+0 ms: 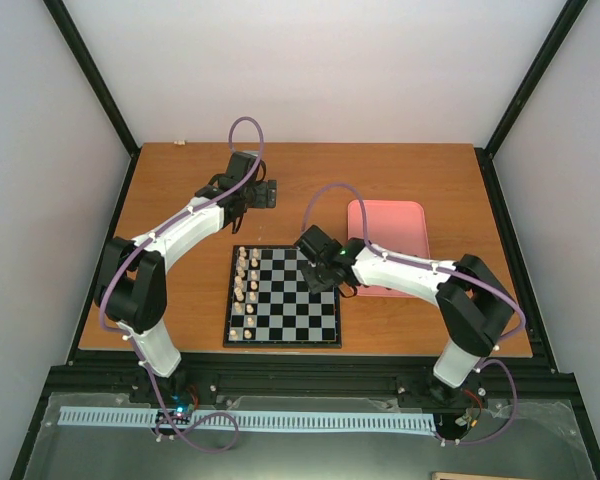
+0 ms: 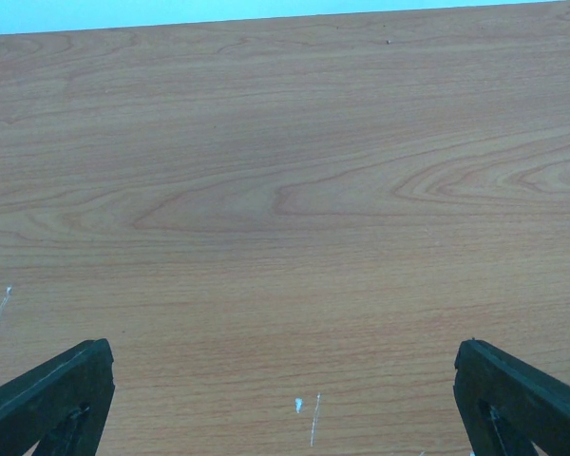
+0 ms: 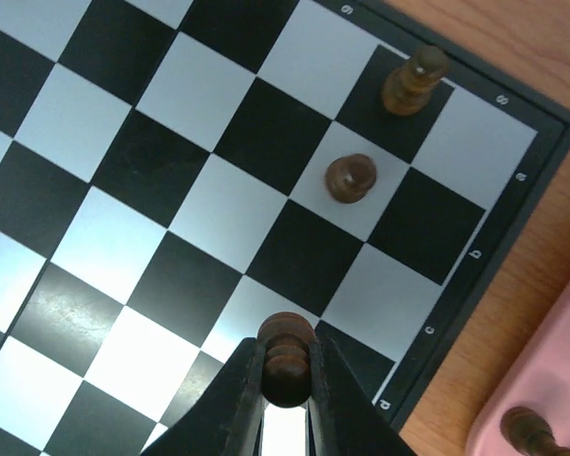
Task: Set up the chess pieces on the board
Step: Place the chess piece on the chessboard, then pick up the chess piece from the storage box.
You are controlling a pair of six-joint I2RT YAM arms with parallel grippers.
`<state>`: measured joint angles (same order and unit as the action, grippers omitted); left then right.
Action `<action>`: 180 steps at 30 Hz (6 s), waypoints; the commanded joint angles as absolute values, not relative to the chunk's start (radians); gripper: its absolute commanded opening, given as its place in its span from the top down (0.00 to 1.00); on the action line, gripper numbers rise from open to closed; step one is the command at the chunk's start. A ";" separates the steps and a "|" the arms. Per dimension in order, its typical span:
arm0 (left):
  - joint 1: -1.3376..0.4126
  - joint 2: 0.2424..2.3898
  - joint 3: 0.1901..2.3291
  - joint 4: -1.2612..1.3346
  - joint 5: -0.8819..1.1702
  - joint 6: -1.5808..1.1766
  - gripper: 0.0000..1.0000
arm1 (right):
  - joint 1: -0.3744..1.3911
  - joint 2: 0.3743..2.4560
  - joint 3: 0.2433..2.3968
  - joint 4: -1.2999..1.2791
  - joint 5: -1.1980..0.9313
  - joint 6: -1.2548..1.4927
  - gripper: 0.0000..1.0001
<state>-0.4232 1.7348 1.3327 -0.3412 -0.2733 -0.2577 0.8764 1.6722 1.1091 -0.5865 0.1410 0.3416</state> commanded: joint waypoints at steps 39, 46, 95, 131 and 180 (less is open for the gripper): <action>-0.417 1.760 1.368 -0.348 -0.282 -0.262 0.00 | 0.841 1.817 1.169 -0.512 0.103 0.327 0.89; -0.417 1.759 1.367 -0.347 -0.281 -0.262 0.00 | 0.833 1.832 1.173 -0.506 0.105 0.325 0.89; -0.417 1.763 1.373 -0.351 -0.269 -0.264 0.00 | 0.605 1.470 0.995 -0.587 0.249 0.317 0.48; -0.417 1.793 1.387 -0.353 -0.259 -0.268 0.00 | 0.377 1.665 0.981 -0.448 0.234 0.309 0.62; -0.417 1.801 1.393 -0.362 -0.262 -0.272 0.00 | 0.483 1.463 1.017 -0.464 0.132 0.310 0.96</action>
<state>-0.4232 1.7935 1.3514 -0.3561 -0.2611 -0.2584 0.4091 1.5108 0.9943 -0.4374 0.1761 0.3000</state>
